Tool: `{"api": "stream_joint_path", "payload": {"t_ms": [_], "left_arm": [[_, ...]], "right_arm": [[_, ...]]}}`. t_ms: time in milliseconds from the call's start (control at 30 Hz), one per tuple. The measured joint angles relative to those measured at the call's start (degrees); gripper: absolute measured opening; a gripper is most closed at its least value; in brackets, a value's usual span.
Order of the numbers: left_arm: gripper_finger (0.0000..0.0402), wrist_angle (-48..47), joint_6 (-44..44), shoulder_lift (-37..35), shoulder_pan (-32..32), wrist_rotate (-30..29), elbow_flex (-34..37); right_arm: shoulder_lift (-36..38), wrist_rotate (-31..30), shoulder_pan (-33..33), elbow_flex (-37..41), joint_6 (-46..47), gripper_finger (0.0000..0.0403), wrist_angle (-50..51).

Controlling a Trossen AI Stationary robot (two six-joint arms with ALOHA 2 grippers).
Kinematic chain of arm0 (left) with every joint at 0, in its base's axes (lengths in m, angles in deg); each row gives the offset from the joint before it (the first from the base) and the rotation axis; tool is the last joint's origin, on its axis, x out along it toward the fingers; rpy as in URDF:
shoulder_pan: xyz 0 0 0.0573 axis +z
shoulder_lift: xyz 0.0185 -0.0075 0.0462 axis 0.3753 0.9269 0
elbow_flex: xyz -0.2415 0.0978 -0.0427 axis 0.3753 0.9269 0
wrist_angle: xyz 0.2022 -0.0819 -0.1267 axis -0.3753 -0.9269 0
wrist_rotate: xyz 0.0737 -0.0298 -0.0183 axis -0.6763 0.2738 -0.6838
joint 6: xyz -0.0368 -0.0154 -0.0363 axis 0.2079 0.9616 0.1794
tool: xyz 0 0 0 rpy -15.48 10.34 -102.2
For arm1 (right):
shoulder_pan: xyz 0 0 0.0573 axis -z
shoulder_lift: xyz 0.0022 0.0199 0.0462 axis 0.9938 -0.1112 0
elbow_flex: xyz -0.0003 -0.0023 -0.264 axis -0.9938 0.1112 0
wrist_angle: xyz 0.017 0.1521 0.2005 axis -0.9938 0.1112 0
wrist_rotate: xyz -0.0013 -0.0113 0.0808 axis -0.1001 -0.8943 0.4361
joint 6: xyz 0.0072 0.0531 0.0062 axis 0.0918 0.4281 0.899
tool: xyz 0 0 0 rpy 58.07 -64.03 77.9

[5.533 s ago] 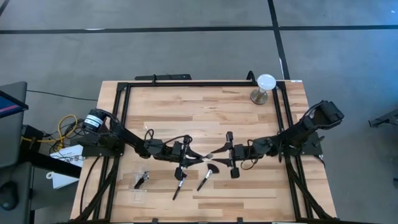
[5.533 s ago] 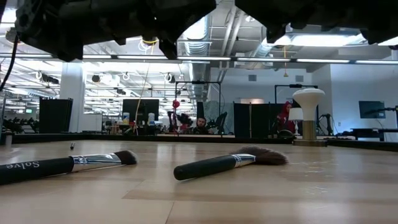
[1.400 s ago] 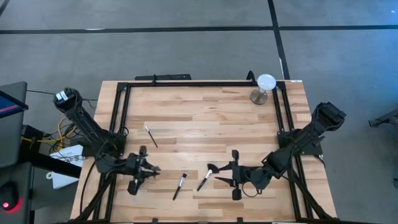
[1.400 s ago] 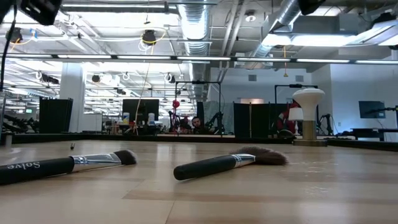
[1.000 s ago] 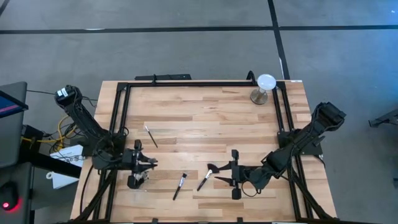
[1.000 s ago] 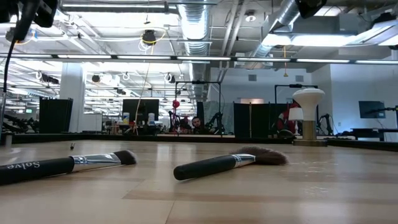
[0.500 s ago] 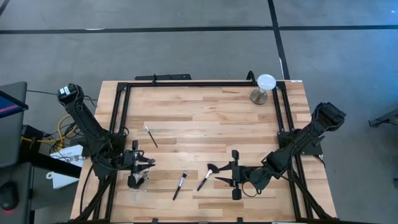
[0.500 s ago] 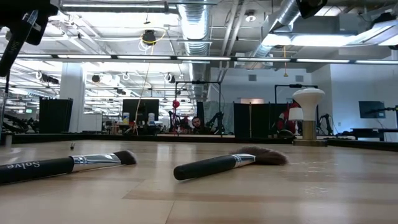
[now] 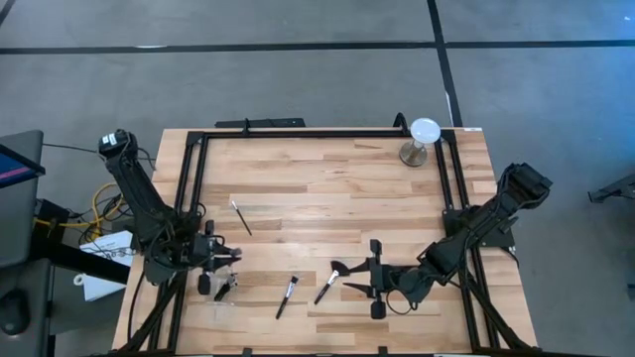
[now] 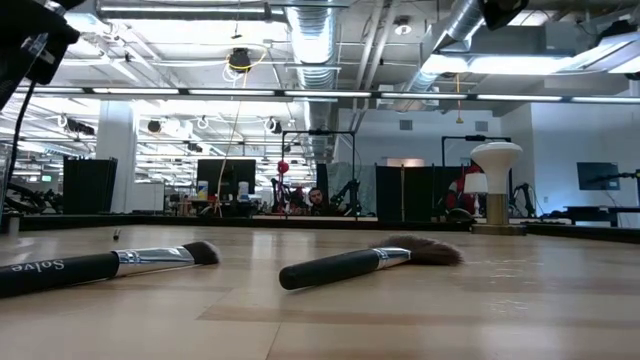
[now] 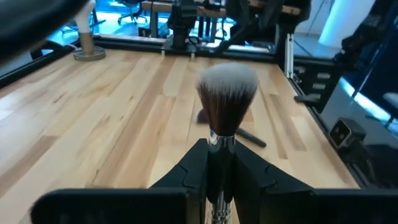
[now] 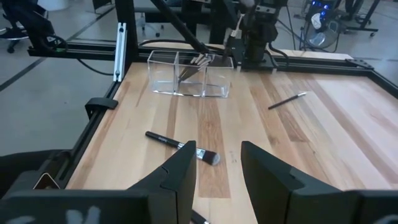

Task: Put items in baskets/containers
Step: Put the powder brush into the transparent organizer

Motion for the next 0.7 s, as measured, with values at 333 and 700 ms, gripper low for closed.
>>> {"api": "stream_joint_path", "payload": {"t_ms": [333, 700], "left_arm": [[0.0046, -5.5, 6.7, 0.0, -4.6, 0.2, 0.0], [0.0055, -6.1, 18.7, 0.1, -4.8, 3.0, 6.9]], "right_arm": [[0.0, 0.0, 0.0, 0.0, 0.1, 0.0118, 0.0], [0.0, 0.0, 0.1, 0.0, 0.1, 0.0118, 0.0]]}}
